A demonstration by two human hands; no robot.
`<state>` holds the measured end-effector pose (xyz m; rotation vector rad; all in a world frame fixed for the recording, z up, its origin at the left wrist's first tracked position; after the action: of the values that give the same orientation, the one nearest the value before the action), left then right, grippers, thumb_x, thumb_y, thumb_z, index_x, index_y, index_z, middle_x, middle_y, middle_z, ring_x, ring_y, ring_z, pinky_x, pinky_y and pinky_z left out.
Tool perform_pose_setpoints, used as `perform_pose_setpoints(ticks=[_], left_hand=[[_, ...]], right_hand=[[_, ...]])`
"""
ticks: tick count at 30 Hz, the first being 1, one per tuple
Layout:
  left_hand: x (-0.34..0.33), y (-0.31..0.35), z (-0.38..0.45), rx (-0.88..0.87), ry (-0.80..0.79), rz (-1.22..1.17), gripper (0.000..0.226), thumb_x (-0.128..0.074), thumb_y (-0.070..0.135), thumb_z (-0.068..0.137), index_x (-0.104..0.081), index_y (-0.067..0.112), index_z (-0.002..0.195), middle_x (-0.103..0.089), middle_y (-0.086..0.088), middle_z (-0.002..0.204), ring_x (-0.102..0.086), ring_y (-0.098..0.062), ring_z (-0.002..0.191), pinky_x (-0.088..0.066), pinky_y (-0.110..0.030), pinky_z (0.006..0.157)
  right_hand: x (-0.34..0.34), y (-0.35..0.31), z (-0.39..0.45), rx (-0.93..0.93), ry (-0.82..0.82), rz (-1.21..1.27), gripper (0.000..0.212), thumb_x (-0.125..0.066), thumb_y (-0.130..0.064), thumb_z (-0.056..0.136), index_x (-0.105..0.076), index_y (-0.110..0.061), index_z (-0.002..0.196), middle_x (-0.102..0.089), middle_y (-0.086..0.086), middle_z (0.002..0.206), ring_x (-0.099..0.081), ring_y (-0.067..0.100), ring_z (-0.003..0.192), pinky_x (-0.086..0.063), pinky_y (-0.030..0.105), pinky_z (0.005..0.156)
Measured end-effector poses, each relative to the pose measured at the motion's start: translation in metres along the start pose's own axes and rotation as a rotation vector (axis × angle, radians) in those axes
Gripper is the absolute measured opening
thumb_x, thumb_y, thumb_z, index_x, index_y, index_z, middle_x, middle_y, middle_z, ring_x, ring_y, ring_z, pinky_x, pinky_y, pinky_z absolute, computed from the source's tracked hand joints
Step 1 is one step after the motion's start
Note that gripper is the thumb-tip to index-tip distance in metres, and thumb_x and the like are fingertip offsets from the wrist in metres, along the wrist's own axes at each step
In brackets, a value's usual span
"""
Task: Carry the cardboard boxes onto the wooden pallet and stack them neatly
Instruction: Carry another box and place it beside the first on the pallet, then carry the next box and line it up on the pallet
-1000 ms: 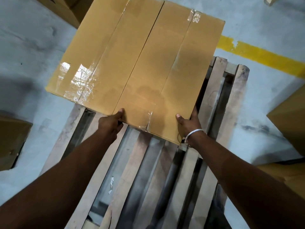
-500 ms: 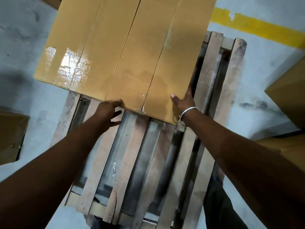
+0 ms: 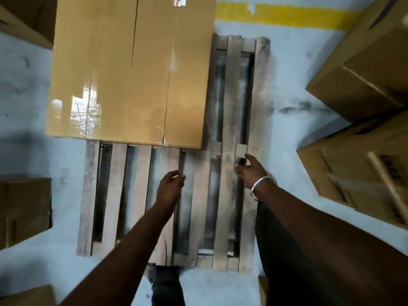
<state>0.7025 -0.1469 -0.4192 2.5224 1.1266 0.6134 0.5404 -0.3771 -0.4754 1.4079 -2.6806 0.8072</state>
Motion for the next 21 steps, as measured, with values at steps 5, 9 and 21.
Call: perform_pose_setpoints(ticks=[5, 9, 21], left_hand=[[-0.012, 0.033, -0.113, -0.107, -0.006, 0.224, 0.042, -0.066, 0.030, 0.090, -0.058, 0.018, 0.129, -0.065, -0.004, 0.117, -0.060, -0.019, 0.106, -0.045, -0.029, 0.085], [-0.011, 0.075, -0.185, -0.216, 0.056, 0.339, 0.038, -0.060, 0.023, 0.096, -0.055, 0.016, 0.133, -0.063, -0.002, 0.114, -0.058, -0.015, 0.101, -0.041, -0.023, 0.078], [0.015, 0.124, -0.308, -0.546, -0.106, 0.418, 0.034, -0.059, 0.020, 0.096, -0.055, 0.010, 0.129, -0.063, -0.007, 0.128, -0.059, -0.021, 0.112, -0.042, -0.028, 0.087]], right_hand=[[0.086, 0.007, -0.078, -0.030, 0.056, -0.081, 0.056, -0.071, -0.031, 0.080, -0.054, -0.021, 0.133, -0.066, 0.014, 0.116, -0.062, 0.029, 0.100, -0.054, 0.045, 0.090], [0.130, -0.038, -0.146, 0.118, 0.013, -0.419, 0.047, -0.064, -0.032, 0.090, -0.055, -0.020, 0.135, -0.065, 0.009, 0.126, -0.060, 0.030, 0.115, -0.048, 0.036, 0.101], [0.166, -0.070, -0.302, 0.296, 0.146, -0.489, 0.050, -0.064, -0.036, 0.088, -0.055, -0.019, 0.135, -0.062, 0.013, 0.130, -0.060, 0.030, 0.118, -0.048, 0.039, 0.101]])
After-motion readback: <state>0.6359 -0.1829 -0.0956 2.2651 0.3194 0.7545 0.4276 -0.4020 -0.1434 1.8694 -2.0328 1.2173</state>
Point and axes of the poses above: each hand's wrist, its own z-axis towards the middle knuckle, its own x-axis out of the back of the hand, y = z × x, the point moved 9 cm from there along z, towards the middle knuckle
